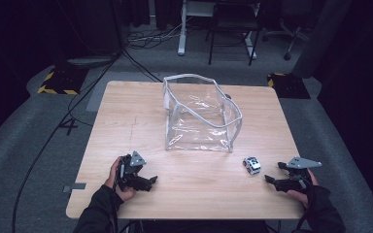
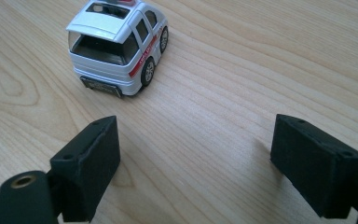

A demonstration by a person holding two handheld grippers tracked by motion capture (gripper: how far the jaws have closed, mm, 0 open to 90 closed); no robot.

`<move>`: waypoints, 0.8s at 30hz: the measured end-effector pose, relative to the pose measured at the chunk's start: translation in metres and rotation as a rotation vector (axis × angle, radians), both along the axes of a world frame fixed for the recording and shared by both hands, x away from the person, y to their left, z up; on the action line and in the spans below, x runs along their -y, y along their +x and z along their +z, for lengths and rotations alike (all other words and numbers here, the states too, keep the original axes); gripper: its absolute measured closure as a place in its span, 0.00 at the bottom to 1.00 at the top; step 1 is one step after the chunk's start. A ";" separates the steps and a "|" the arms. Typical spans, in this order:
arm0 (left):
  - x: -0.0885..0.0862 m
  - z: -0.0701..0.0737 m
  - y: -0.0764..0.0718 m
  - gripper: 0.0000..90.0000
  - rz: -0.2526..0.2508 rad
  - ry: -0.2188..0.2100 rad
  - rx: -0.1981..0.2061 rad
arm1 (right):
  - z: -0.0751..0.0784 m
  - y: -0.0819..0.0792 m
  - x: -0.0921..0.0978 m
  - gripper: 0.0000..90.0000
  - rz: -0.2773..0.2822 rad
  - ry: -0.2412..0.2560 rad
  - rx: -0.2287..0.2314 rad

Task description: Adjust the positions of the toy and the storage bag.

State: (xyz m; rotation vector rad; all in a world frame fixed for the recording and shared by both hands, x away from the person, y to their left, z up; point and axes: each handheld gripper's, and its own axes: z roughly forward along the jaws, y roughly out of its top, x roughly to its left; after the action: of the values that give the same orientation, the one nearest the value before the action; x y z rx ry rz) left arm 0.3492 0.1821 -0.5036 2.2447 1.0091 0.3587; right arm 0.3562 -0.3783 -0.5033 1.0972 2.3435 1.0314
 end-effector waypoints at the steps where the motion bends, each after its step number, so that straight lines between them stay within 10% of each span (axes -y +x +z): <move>1: 0.000 0.000 0.000 0.00 -0.004 -0.008 -0.012 | 0.000 0.000 0.000 0.18 0.000 0.000 0.000; 24: -0.003 0.000 -0.002 0.00 -0.012 -0.003 -0.007 | 0.000 -0.002 -0.051 0.14 0.087 -0.013 -0.002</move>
State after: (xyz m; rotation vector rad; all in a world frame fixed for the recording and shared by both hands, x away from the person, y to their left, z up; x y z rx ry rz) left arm 0.3476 0.1852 -0.5034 2.2494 0.9988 0.3439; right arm 0.3541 -0.3276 -0.5037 0.9999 2.4151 1.0446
